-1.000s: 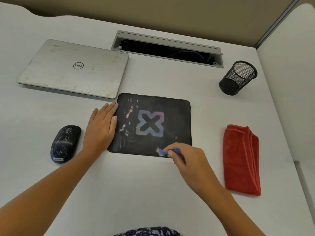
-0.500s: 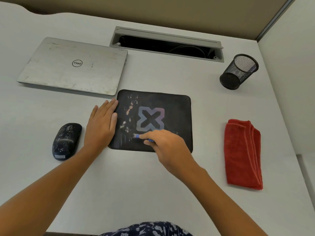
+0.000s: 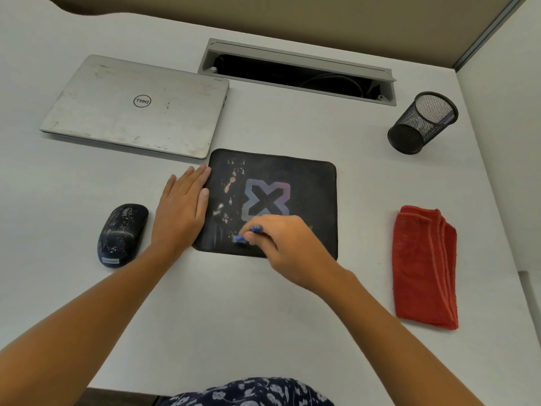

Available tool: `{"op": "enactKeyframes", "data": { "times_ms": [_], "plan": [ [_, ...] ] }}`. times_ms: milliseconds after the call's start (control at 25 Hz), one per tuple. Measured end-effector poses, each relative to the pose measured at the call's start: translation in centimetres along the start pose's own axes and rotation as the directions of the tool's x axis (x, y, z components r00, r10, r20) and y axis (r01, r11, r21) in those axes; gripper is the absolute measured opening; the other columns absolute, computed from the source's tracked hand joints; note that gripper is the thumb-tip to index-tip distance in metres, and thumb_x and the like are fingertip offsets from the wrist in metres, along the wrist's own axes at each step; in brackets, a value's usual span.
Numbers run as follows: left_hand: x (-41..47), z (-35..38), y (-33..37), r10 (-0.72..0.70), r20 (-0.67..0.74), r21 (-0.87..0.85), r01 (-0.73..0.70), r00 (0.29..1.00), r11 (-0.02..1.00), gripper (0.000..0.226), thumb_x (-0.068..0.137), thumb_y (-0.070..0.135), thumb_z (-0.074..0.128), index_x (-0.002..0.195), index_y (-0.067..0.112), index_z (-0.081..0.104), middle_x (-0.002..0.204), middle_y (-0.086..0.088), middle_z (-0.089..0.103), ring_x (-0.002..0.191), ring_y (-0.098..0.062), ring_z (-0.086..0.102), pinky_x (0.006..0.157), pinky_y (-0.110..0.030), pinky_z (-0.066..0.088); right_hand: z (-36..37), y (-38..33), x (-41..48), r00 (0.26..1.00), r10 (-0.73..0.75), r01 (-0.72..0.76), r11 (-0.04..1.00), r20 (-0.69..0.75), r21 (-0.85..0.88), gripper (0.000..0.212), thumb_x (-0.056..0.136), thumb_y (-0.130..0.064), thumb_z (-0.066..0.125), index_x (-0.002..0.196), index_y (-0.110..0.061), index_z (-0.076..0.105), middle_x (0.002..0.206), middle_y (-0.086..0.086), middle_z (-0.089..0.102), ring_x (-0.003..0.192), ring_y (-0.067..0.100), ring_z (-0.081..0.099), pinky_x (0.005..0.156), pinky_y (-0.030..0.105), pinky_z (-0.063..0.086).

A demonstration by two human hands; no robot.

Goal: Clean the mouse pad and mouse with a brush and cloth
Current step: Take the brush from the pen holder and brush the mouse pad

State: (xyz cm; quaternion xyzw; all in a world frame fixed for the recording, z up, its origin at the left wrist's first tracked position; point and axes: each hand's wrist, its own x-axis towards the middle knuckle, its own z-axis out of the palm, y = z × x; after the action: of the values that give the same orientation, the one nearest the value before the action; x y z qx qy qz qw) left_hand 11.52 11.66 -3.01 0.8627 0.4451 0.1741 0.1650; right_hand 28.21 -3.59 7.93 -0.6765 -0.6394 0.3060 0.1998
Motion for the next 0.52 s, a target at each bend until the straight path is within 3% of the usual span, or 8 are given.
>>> {"op": "enactKeyframes", "data": {
  "times_ms": [40,120,200,240,320,400,480,520],
  "plan": [
    [0.0,0.0,0.0,0.000,0.000,-0.001,0.000,1.000,1.000,0.050,0.102,0.031,0.022,0.148,0.019,0.034,0.154,0.002,0.036,0.145,-0.015,0.026,0.121,-0.039,0.012,0.0,0.3,-0.3,0.999,0.036,-0.036,0.999,0.030,-0.019,0.021,0.097,-0.019,0.050,0.112,-0.012,0.064,0.106,0.006,0.068,0.092,0.019,0.062,0.083,0.029,0.049],
    [0.0,0.0,0.0,0.000,-0.002,-0.003,0.000,1.000,1.000,0.050,0.102,0.031,0.022,0.148,0.019,0.035,0.154,0.002,0.036,0.145,-0.015,0.026,0.121,-0.038,0.012,-1.5,2.1,-1.6,0.983,0.173,-0.153,0.956,0.059,-0.251,0.025,0.094,-0.018,0.054,0.118,-0.015,0.058,0.110,0.006,0.066,0.098,0.022,0.063,0.080,0.029,0.046],
    [0.0,0.0,0.1,0.002,-0.005,0.002,-0.002,1.000,1.000,0.049,0.102,0.031,0.023,0.148,0.018,0.035,0.154,0.002,0.036,0.145,-0.016,0.026,0.121,-0.038,0.012,-3.6,4.6,-3.5,0.946,0.322,-0.258,0.819,0.039,-0.513,0.027,0.093,-0.019,0.053,0.120,-0.019,0.054,0.110,0.004,0.065,0.100,0.025,0.063,0.076,0.030,0.044],
    [0.0,0.0,0.1,0.003,-0.005,0.006,-0.003,1.000,1.000,0.049,0.102,0.030,0.023,0.148,0.018,0.035,0.154,0.002,0.036,0.145,-0.016,0.026,0.121,-0.039,0.012,-4.4,5.3,-4.1,0.927,0.376,-0.323,0.792,-0.003,-0.519,0.023,0.094,-0.019,0.052,0.117,-0.018,0.054,0.108,0.004,0.065,0.097,0.025,0.063,0.074,0.030,0.043],
    [0.1,0.0,0.0,0.002,-0.001,0.010,-0.002,1.000,1.000,0.050,0.102,0.030,0.023,0.148,0.018,0.034,0.154,0.001,0.036,0.145,-0.016,0.026,0.121,-0.039,0.012,-4.0,5.2,-3.9,0.929,0.359,-0.368,0.881,-0.086,-0.297,0.017,0.097,-0.023,0.050,0.109,-0.015,0.058,0.099,0.001,0.064,0.083,0.017,0.061,0.074,0.024,0.044],
    [0.1,-0.1,0.0,0.001,0.003,0.012,-0.001,1.000,1.000,0.050,0.102,0.031,0.022,0.148,0.018,0.034,0.154,0.001,0.036,0.145,-0.016,0.026,0.121,-0.039,0.012,-1.7,3.5,-2.6,0.967,0.191,-0.199,0.980,-0.171,-0.031,0.021,0.098,-0.026,0.048,0.102,-0.014,0.064,0.087,-0.004,0.063,0.071,0.009,0.056,0.069,0.019,0.044],
    [0.1,-0.1,0.1,0.002,0.004,0.012,-0.002,1.000,1.000,0.050,0.102,0.031,0.023,0.148,0.018,0.034,0.154,0.001,0.036,0.145,-0.016,0.026,0.121,-0.038,0.012,0.6,1.4,-1.3,0.981,0.058,-0.042,0.995,-0.186,0.091,0.023,0.097,-0.023,0.050,0.098,-0.010,0.068,0.083,-0.001,0.066,0.069,0.009,0.059,0.065,0.017,0.048],
    [0.1,-0.1,0.1,0.001,0.002,0.010,-0.001,1.000,1.000,0.050,0.102,0.031,0.023,0.148,0.018,0.035,0.154,0.001,0.036,0.145,-0.016,0.026,0.121,-0.038,0.012,1.5,0.9,-1.0,0.981,0.054,-0.032,0.992,-0.187,0.121,0.023,0.097,-0.022,0.051,0.098,-0.008,0.069,0.083,0.000,0.067,0.069,0.009,0.060,0.065,0.014,0.048]
  ]
}}
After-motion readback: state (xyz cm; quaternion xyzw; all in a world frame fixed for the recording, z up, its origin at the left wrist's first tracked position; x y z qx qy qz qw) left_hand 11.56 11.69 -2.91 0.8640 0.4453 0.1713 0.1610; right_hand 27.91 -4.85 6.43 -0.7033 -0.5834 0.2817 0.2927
